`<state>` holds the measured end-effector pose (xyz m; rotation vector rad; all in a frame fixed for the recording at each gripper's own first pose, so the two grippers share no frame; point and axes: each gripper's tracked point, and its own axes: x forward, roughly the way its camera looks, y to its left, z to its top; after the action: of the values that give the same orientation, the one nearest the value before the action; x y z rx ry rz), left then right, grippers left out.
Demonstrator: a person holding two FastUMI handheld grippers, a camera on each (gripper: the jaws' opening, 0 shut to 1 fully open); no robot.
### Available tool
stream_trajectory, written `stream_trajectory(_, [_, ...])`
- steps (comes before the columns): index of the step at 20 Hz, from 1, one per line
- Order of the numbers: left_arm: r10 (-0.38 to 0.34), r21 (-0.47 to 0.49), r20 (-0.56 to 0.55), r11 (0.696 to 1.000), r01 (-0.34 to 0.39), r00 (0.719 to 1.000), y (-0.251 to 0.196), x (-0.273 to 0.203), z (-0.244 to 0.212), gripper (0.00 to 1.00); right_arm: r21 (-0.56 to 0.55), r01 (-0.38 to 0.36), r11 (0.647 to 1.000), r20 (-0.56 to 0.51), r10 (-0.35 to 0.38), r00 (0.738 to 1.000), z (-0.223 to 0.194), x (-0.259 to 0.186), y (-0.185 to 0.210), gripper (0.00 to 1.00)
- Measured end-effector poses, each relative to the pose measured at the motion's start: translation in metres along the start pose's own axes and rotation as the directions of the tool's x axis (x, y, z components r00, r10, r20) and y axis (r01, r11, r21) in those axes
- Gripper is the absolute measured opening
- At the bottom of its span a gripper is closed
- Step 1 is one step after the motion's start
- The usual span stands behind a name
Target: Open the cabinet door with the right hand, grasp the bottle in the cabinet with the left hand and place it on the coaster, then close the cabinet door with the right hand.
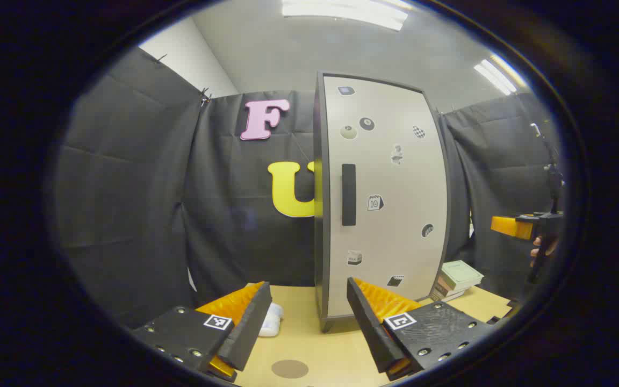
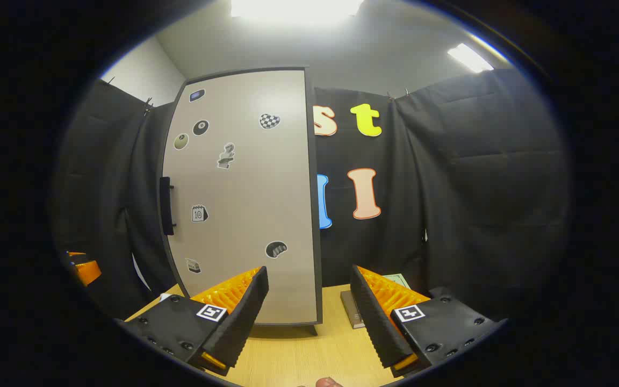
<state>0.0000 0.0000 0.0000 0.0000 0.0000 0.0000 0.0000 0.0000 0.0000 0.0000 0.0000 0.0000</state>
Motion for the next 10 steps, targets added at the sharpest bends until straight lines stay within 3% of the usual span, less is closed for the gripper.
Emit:
stream_trajectory(3, [-0.009,-0.018,-0.01,1.0,0.008,1.0,0.0,-0.0009,-0.0032,0.87,-0.009,0.0,1.0,0.002,0.0,1.0,0.0009,-0.0041,0.0026,0.97])
stream_trajectory(7, [0.006,0.039,-0.029,0.999,-0.005,1.0,0.0063,-0.0013,-0.0022,0.87,-0.007,0.002,1.0,-0.001,-0.002,1.0,0.0033,-0.0048,0.004,0.97])
stream_trajectory(10, [-0.024,0.03,-0.038,0.999,0.025,0.999,-0.0028,-0.0009,0.0034,0.87,-0.003,0.008,1.0,0.004,-0.008,1.0,0.0091,-0.0055,0.0041,0.97])
